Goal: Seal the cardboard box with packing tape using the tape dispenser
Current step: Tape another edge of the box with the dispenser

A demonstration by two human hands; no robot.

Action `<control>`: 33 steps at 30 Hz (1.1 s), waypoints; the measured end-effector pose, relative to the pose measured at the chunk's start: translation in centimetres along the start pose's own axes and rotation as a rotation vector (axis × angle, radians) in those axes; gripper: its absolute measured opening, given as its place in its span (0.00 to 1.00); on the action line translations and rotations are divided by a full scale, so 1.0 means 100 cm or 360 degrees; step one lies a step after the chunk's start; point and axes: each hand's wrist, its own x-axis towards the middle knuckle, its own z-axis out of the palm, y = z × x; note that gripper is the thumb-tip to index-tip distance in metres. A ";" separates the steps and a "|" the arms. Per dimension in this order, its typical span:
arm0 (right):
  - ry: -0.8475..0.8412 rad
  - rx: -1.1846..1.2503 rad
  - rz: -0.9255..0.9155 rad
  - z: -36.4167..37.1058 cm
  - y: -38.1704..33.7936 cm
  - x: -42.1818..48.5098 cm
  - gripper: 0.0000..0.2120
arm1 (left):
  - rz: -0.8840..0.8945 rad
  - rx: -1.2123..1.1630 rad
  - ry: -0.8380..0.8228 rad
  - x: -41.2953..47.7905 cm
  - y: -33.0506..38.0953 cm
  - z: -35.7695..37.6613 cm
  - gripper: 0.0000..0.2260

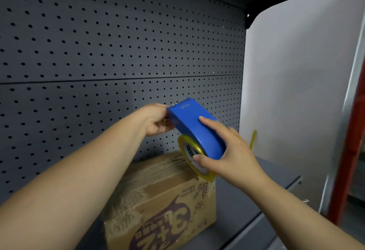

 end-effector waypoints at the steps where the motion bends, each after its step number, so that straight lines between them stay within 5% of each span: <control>1: -0.0026 -0.0007 0.0016 -0.002 0.000 0.001 0.36 | 0.0010 0.0016 0.0009 0.001 0.001 0.003 0.09; 21: -0.0137 -0.0108 0.0241 -0.034 0.023 0.003 0.46 | 0.0112 0.0194 0.0235 0.004 -0.003 0.053 0.05; 30: -0.0146 -0.0130 0.0285 -0.048 0.031 -0.008 0.42 | 0.0146 0.0203 0.0309 0.002 -0.008 0.071 0.08; 33: -0.0143 -0.0095 0.0291 -0.054 0.034 -0.011 0.41 | 0.0177 0.0206 0.0352 0.005 -0.001 0.068 0.03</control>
